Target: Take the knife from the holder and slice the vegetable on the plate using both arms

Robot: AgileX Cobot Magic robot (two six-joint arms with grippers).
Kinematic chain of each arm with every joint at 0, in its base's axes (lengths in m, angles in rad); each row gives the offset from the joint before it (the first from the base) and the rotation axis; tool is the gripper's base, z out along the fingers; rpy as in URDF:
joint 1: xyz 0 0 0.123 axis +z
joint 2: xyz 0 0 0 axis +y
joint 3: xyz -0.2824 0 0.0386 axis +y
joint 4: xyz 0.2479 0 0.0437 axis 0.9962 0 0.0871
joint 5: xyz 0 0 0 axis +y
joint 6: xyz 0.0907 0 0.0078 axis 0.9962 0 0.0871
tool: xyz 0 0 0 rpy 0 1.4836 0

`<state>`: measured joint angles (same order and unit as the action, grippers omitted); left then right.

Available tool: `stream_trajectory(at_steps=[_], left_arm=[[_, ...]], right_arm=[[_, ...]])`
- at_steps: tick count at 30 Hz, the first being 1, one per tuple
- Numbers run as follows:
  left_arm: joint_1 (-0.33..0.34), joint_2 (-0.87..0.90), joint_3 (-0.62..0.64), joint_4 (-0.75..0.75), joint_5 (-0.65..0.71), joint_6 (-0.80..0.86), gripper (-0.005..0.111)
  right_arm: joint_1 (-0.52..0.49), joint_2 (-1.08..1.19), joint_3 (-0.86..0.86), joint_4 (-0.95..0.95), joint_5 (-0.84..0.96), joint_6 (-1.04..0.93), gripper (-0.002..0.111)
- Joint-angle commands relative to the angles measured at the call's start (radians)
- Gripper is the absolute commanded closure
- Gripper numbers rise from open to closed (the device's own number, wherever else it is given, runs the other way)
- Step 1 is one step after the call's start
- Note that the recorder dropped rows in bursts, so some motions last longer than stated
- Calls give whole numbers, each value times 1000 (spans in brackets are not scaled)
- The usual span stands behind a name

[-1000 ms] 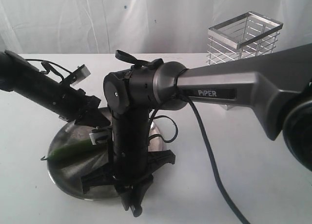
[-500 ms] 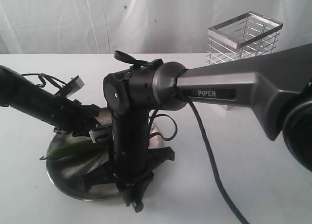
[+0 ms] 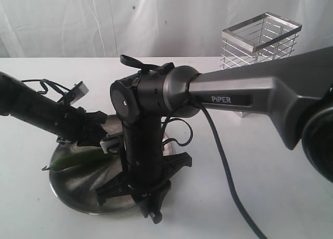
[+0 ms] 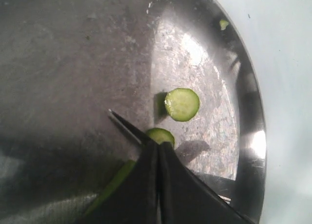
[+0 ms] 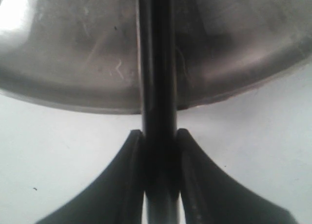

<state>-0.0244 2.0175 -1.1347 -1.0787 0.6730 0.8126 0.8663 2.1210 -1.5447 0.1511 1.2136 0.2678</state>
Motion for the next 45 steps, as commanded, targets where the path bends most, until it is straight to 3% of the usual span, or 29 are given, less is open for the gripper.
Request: stream_trajectory(at_steps=[1, 15, 24, 27, 32, 38, 41, 45], left_arm=[[1, 13, 27, 61, -12, -1, 107], [1, -101, -38, 36, 20, -1, 107], [1, -209, -53, 103, 55, -1, 107], [1, -271, -53, 177, 50, 20, 107], [1, -283, -46, 510, 59, 25, 107], [1, -283, -2, 462, 56, 231, 107], [1, -283, 37, 351, 56, 392, 98], [1, -283, 88, 265, 49, 590, 70]], right_arm=[[-8, -5, 1, -10, 7, -1, 108], [-8, -16, -1, -8, 2, -1, 108], [-12, -46, -1, -75, -46, -1, 108], [-39, -81, -3, -81, -62, -6, 108], [-101, -108, -3, -39, -16, -161, 108], [-187, -113, -3, 23, -14, -221, 108], [-231, -115, -3, 153, 7, -314, 108], [-259, -115, -3, 226, 7, -374, 108]])
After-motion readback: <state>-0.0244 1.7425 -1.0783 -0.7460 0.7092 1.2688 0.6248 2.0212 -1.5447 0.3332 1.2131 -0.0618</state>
